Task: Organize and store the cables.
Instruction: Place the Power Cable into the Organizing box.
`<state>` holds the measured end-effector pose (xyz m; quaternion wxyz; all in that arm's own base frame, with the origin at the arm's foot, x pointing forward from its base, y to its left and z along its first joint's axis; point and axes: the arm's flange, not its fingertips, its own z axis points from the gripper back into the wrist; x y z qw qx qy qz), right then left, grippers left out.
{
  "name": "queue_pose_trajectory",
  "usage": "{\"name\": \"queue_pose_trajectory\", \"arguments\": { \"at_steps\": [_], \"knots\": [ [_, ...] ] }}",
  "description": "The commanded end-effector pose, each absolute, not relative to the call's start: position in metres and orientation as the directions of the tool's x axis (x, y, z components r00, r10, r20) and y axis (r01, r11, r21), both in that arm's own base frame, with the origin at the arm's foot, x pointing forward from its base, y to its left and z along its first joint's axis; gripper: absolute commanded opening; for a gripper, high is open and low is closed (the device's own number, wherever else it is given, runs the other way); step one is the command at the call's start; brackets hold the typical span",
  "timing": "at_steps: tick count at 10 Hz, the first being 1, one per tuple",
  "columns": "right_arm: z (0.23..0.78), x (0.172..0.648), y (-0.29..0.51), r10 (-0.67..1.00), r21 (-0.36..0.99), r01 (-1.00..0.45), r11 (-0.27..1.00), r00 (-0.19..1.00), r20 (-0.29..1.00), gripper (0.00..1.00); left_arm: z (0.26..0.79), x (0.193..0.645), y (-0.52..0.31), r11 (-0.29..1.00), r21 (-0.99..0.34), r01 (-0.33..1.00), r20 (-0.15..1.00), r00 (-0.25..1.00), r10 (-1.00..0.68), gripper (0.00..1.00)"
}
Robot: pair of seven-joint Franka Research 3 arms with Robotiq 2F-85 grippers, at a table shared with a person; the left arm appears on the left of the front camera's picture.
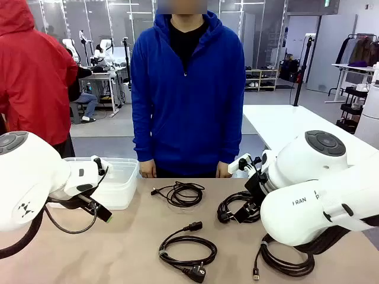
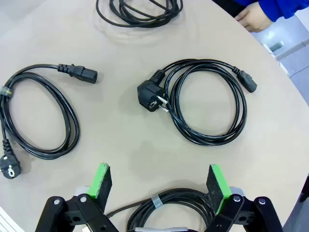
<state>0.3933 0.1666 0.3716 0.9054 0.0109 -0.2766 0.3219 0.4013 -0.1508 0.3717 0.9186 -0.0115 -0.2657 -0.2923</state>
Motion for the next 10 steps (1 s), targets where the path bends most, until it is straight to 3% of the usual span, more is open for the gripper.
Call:
{"name": "queue_pose_trajectory", "arguments": {
  "at_steps": [1,10],
  "knots": [
    [0.3716,0.3933,0.1667,0.577,-0.158,-0.589,0.793,0.640,0.508,1.00,0.3717,0.4012,-0.1509,0.829,0.134,0.543,0.495,0.688,-0.531,1.00],
    [0.3716,0.3933,0.1667,0.577,-0.158,-0.589,0.793,0.640,0.508,1.00,0.3717,0.4012,-0.1509,0.829,0.134,0.543,0.495,0.688,-0.531,1.00]
  ]
}}
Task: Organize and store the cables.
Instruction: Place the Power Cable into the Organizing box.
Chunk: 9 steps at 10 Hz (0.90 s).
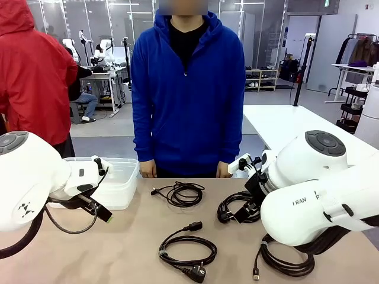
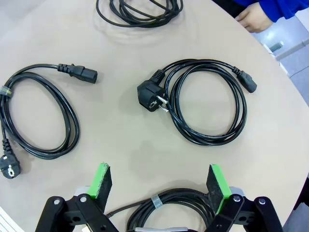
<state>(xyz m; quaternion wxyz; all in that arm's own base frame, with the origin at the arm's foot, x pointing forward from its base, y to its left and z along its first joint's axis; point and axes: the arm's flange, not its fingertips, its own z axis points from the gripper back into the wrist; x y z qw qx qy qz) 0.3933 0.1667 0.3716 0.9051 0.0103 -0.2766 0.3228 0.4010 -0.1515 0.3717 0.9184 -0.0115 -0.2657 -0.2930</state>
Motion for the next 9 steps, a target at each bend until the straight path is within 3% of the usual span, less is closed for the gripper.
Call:
{"name": "queue_pose_trajectory", "arguments": {
  "at_steps": [1,3,5,9],
  "knots": [
    [0.372,0.393,0.167,0.579,-0.160,-0.590,0.791,0.639,0.507,1.00,0.372,0.401,-0.152,0.828,0.135,0.544,0.495,0.687,-0.532,1.00],
    [0.411,0.393,0.132,0.553,0.030,-0.665,0.746,0.644,0.529,1.00,0.401,0.398,-0.124,0.777,0.108,0.620,0.492,0.646,-0.584,1.00],
    [0.441,0.389,0.085,0.595,0.088,-0.714,0.695,0.640,0.487,1.00,0.438,0.393,-0.072,0.717,-0.014,0.697,0.503,0.625,-0.597,1.00],
    [0.474,0.338,-0.012,0.608,0.067,-0.796,0.601,0.510,0.608,1.00,0.466,0.359,0.011,0.598,-0.064,0.799,0.571,0.521,-0.635,1.00]
  ]
}}
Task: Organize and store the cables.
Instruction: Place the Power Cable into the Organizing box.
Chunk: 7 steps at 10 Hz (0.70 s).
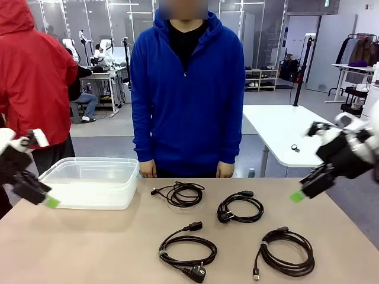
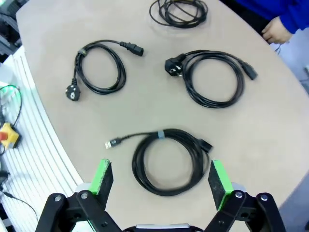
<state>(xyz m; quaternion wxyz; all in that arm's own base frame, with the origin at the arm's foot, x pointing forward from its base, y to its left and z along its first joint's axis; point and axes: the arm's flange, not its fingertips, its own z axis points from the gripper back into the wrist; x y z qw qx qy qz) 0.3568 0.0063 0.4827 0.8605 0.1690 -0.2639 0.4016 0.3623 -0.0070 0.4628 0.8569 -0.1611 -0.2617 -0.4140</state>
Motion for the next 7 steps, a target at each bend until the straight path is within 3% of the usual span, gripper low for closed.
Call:
{"name": "queue_pose_trajectory", "arguments": {
  "at_steps": [1,4,7],
  "knots": [
    [0.474,0.319,-0.038,0.593,0.057,-0.799,0.599,0.491,0.638,1.00,0.469,0.353,0.033,0.588,-0.063,0.807,0.601,0.501,-0.623,1.00],
    [0.461,0.260,-0.116,0.472,0.068,-0.771,0.633,0.454,0.756,1.00,0.473,0.326,0.089,0.598,-0.074,0.798,0.705,0.466,-0.535,1.00],
    [0.447,0.215,-0.175,0.312,0.126,-0.711,0.692,0.451,0.836,1.00,0.468,0.299,0.131,0.647,-0.129,0.751,0.732,0.513,-0.449,1.00]
  ]
}}
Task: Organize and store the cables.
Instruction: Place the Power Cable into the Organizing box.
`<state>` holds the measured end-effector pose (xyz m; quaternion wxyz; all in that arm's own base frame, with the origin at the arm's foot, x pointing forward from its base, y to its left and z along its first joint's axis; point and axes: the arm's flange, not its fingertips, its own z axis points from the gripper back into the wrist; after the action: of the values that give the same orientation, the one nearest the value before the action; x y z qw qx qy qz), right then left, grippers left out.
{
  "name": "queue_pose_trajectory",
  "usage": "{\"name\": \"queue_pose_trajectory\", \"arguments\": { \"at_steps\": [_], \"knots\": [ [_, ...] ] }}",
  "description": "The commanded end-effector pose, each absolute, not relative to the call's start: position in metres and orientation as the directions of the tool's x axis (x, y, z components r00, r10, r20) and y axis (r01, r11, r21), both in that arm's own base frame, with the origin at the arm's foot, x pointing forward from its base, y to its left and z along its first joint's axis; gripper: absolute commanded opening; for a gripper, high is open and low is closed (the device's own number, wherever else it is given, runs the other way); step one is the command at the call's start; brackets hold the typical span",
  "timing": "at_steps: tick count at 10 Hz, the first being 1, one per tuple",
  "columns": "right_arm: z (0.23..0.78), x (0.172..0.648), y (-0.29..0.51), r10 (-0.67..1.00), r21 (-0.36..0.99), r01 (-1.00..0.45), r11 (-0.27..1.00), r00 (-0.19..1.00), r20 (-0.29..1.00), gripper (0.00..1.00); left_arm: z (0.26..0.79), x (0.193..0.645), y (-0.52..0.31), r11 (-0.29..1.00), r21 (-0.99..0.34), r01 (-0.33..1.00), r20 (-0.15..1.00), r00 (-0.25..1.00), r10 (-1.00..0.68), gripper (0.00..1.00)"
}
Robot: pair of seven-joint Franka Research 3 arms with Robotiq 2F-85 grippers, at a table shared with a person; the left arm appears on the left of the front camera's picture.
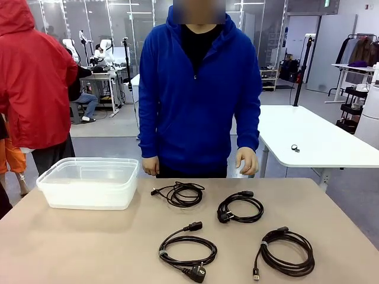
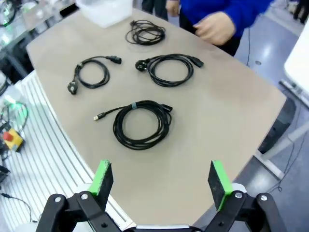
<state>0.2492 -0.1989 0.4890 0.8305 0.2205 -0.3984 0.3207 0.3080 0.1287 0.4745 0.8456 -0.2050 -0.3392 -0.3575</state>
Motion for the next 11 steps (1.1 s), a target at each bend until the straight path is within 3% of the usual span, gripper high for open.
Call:
{"name": "queue_pose_trajectory", "arguments": {
  "at_steps": [1,4,5,11],
  "knots": [
    [0.444,0.212,-0.187,0.278,0.149,-0.704,0.694,0.454,0.847,1.00,0.468,0.295,0.139,0.665,-0.132,0.735,0.744,0.517,-0.423,1.00],
    [0.444,0.235,-0.179,0.267,0.197,-0.691,0.695,0.502,0.822,1.00,0.463,0.293,0.146,0.695,-0.178,0.697,0.757,0.548,-0.356,1.00],
    [0.468,0.224,-0.227,0.268,0.172,-0.685,0.708,0.486,0.832,1.00,0.473,0.295,0.153,0.705,-0.139,0.696,0.745,0.543,-0.389,1.00],
    [0.468,0.224,-0.227,0.268,0.172,-0.685,0.708,0.486,0.832,1.00,0.473,0.295,0.153,0.705,-0.139,0.696,0.745,0.543,-0.389,1.00]
  ]
}}
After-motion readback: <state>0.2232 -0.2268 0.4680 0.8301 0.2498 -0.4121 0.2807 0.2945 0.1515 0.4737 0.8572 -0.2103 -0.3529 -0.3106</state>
